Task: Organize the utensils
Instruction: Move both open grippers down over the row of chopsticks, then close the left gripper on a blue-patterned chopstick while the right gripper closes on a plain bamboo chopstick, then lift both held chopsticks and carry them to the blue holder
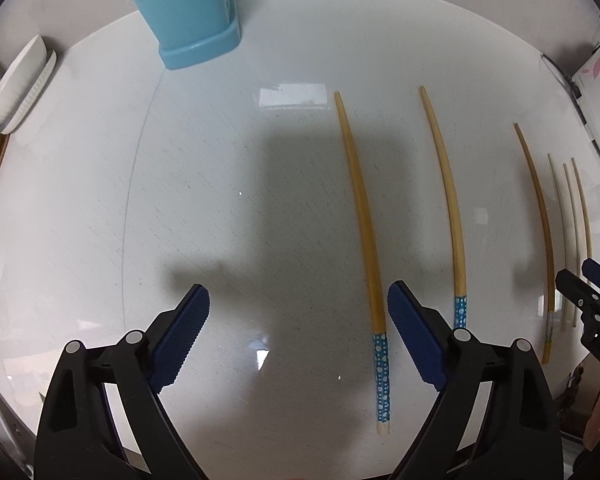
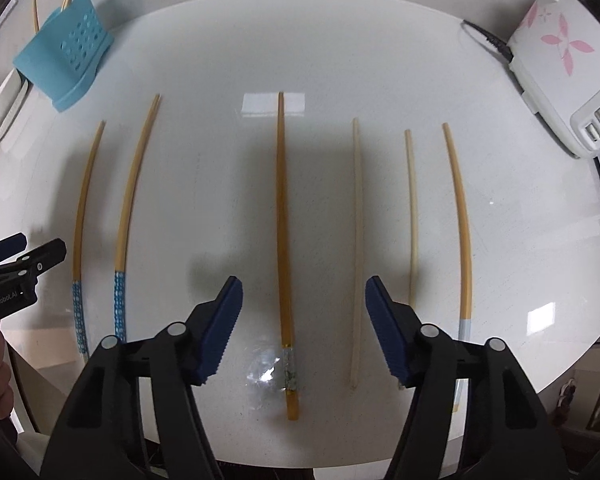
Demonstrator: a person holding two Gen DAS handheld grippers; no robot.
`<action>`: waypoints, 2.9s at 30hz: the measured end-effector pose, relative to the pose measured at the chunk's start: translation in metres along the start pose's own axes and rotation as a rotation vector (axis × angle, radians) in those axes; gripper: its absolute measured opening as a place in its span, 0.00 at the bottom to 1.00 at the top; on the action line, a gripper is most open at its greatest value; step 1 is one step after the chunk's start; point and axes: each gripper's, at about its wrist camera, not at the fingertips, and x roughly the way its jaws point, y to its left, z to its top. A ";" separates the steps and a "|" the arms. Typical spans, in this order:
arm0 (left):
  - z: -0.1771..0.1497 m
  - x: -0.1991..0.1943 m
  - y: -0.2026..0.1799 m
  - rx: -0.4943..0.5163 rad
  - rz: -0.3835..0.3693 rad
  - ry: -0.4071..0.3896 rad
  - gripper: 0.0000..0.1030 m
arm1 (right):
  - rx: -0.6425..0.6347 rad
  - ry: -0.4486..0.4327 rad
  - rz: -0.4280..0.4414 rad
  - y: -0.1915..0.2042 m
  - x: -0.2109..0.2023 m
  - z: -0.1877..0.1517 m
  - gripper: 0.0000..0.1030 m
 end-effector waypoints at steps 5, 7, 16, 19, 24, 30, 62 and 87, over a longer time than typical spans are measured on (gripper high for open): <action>-0.001 0.007 -0.006 0.012 0.009 0.024 0.85 | -0.011 0.042 -0.001 0.004 0.006 0.000 0.56; 0.000 0.010 -0.008 0.019 0.023 0.030 0.84 | -0.016 0.066 0.003 0.006 0.010 -0.001 0.51; 0.003 0.020 -0.013 0.030 0.044 0.059 0.72 | -0.022 0.130 0.019 0.010 0.023 0.004 0.38; 0.003 0.019 -0.017 0.036 0.034 0.071 0.65 | -0.023 0.133 0.018 0.016 0.022 0.005 0.38; 0.005 0.018 -0.020 0.057 0.002 0.108 0.33 | -0.016 0.155 0.018 0.022 0.023 0.010 0.31; 0.007 0.016 -0.022 0.075 0.014 0.145 0.07 | -0.004 0.188 0.015 0.033 0.020 0.013 0.10; -0.008 -0.067 0.022 0.052 -0.085 -0.081 0.07 | 0.015 -0.004 0.064 0.078 -0.056 0.046 0.06; 0.065 -0.146 0.063 -0.037 -0.077 -0.374 0.07 | -0.081 -0.297 0.157 0.123 -0.127 0.096 0.06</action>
